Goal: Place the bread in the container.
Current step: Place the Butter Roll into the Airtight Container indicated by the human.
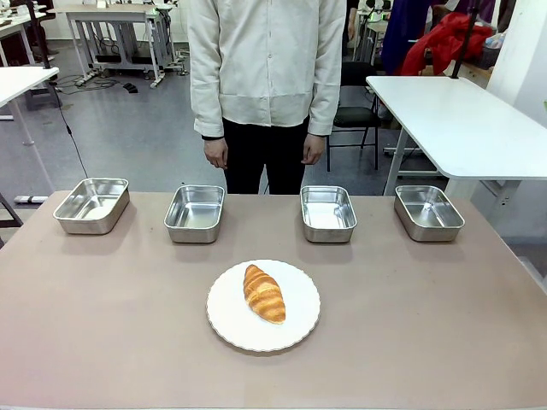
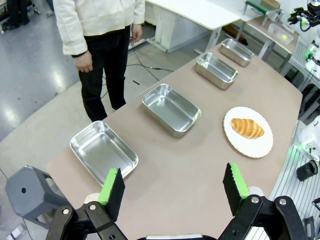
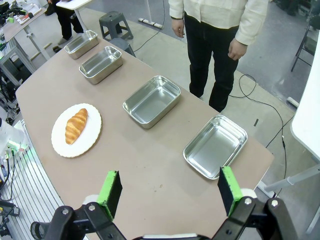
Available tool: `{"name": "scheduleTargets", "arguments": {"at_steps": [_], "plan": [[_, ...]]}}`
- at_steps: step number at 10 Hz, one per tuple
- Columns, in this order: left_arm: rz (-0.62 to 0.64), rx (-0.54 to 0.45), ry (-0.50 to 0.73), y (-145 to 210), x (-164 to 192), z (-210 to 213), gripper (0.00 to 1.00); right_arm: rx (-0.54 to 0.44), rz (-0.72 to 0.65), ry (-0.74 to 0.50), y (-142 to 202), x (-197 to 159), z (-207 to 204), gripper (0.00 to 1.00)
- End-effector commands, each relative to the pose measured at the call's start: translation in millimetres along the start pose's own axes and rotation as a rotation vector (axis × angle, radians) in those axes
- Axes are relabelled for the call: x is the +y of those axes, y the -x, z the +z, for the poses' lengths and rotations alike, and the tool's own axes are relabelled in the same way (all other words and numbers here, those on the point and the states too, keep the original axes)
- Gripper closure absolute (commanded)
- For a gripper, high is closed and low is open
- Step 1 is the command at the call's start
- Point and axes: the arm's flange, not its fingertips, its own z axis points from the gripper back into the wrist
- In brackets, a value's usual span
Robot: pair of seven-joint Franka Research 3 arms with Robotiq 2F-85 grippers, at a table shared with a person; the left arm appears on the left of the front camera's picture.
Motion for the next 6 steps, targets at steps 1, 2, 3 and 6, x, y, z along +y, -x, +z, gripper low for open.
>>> {"name": "scheduleTargets", "arguments": {"at_steps": [1,2,3,6], "plan": [[-0.015,-0.018,0.008,-1.7,0.8,-1.1,0.0,-0.021,0.019,-0.01,-1.1,-1.7,0.3,0.0],[-0.015,-0.018,0.008,-1.7,0.8,-1.1,0.0,-0.021,0.019,-0.01,-1.1,-1.7,0.3,0.0],[-0.015,-0.018,0.008,-1.7,0.8,-1.1,0.0,-0.021,0.019,-0.01,-1.1,-1.7,0.3,0.0],[-0.015,-0.018,0.008,-1.7,0.8,-1.1,0.0,-0.021,0.019,-0.01,-1.1,-1.7,0.3,0.0]]}}
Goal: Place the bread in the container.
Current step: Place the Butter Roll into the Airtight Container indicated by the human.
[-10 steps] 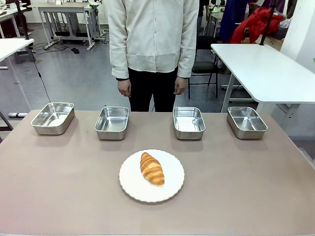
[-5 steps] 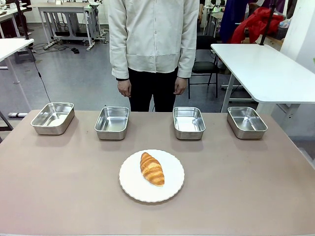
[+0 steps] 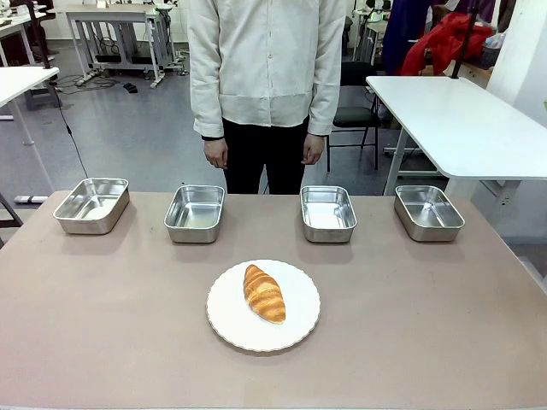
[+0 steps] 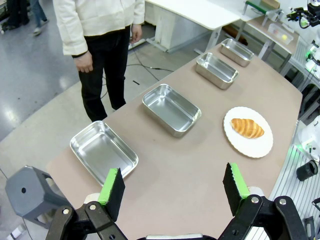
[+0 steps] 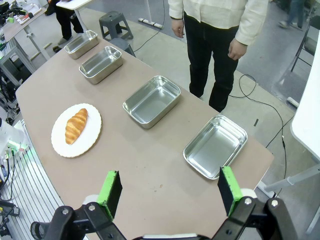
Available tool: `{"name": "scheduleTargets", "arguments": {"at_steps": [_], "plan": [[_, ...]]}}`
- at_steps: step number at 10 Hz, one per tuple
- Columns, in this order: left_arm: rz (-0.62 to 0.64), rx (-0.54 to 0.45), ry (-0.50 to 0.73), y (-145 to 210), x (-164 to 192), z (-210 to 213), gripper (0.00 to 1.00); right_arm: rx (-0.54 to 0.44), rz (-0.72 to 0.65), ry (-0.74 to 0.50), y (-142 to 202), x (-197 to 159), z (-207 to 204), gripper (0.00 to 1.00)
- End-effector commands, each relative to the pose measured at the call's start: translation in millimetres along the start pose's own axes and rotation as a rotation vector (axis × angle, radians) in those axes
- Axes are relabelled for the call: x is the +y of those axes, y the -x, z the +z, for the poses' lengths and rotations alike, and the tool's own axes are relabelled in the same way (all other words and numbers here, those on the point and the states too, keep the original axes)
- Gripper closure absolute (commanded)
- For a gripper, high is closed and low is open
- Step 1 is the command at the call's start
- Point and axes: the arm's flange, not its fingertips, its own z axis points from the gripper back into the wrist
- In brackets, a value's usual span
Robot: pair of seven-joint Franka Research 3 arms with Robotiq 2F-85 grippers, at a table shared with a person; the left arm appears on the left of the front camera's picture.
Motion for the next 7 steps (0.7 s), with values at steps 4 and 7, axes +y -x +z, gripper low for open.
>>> {"name": "scheduleTargets", "arguments": {"at_steps": [4,7], "plan": [[-0.015,-0.018,0.008,-1.7,0.8,-1.1,0.0,-0.021,0.019,-0.01,-1.1,-1.7,0.3,0.0],[-0.015,-0.018,0.008,-1.7,0.8,-1.1,0.0,-0.021,0.019,-0.01,-1.1,-1.7,0.3,0.0]]}}
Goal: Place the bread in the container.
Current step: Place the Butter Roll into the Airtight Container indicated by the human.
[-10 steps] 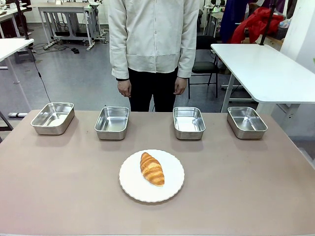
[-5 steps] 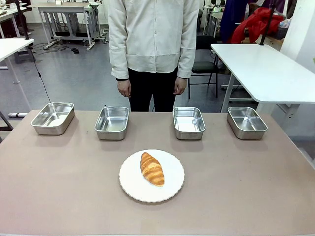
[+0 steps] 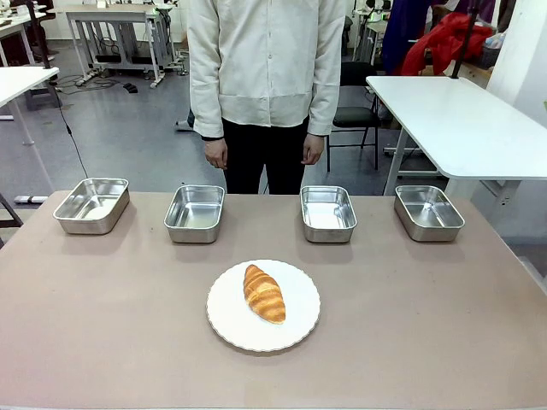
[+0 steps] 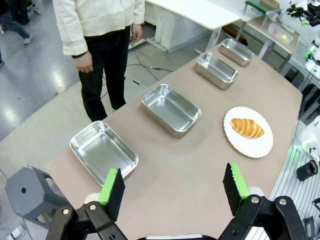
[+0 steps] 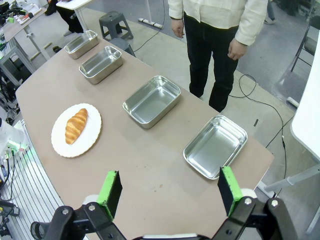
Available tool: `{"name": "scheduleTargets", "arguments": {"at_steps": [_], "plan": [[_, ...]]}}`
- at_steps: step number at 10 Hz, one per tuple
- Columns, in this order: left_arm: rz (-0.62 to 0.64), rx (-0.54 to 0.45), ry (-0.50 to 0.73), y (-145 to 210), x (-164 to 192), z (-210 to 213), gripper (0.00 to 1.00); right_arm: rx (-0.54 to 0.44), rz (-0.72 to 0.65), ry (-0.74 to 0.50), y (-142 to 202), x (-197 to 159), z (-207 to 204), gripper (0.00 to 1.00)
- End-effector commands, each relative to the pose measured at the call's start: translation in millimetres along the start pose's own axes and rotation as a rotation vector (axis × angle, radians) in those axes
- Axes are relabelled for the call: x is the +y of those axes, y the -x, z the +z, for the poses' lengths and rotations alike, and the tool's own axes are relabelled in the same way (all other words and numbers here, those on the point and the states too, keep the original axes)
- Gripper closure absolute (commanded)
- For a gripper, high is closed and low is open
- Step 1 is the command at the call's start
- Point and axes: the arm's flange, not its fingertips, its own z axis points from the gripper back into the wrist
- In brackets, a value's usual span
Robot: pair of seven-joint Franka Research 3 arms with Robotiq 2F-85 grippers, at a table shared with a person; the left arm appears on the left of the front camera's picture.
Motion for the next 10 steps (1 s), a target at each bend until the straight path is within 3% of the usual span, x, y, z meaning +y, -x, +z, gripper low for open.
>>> {"name": "scheduleTargets", "arguments": {"at_steps": [1,10], "plan": [[-0.015,-0.018,0.008,-1.7,0.8,-1.1,0.0,-0.021,0.019,-0.01,-1.1,-1.7,0.3,0.0],[-0.015,-0.018,0.008,-1.7,0.8,-1.1,0.0,-0.021,0.019,-0.01,-1.1,-1.7,0.3,0.0]]}}
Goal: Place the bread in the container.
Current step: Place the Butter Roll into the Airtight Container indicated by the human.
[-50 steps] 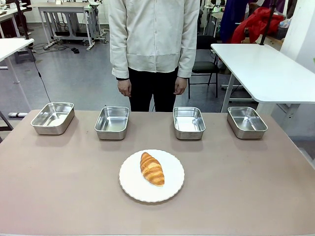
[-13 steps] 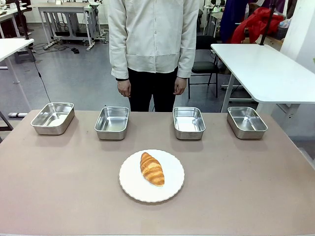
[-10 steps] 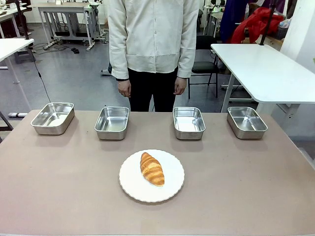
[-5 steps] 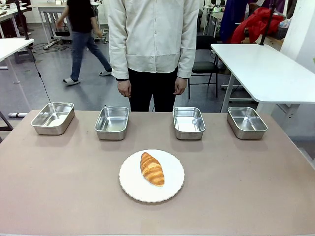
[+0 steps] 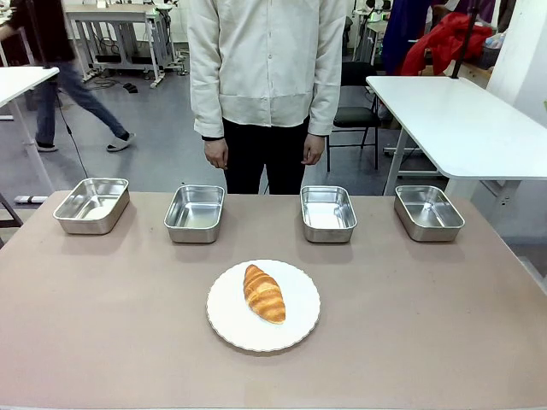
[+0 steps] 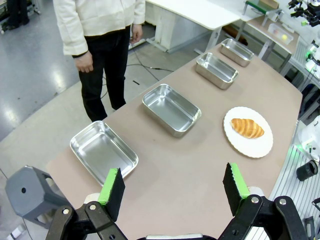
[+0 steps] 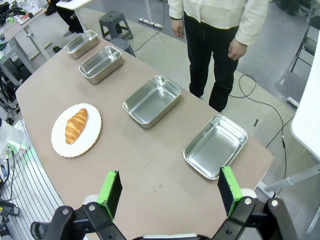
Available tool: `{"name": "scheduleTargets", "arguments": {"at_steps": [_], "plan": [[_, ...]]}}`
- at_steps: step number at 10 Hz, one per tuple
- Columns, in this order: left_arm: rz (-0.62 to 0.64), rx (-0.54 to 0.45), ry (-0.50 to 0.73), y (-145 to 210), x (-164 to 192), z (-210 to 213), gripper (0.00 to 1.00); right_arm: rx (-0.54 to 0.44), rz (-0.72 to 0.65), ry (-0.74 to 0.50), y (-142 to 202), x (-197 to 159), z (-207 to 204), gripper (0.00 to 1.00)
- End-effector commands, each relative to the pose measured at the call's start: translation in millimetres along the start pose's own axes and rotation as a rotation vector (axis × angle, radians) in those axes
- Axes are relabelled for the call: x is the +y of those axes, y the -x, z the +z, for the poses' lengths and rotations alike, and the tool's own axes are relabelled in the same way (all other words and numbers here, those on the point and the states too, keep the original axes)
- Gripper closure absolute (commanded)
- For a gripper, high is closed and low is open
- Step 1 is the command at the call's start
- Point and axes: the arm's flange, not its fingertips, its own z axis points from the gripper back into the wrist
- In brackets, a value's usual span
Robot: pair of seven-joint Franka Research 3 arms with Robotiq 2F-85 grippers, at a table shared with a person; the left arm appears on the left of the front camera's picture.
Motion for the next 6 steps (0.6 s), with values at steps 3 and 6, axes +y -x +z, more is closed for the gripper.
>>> {"name": "scheduleTargets", "arguments": {"at_steps": [3,6], "plan": [[-0.015,-0.018,0.008,-1.7,0.8,-1.1,0.0,-0.021,0.019,-0.01,-1.1,-1.7,0.3,0.0],[-0.015,-0.018,0.008,-1.7,0.8,-1.1,0.0,-0.021,0.019,-0.01,-1.1,-1.7,0.3,0.0]]}}
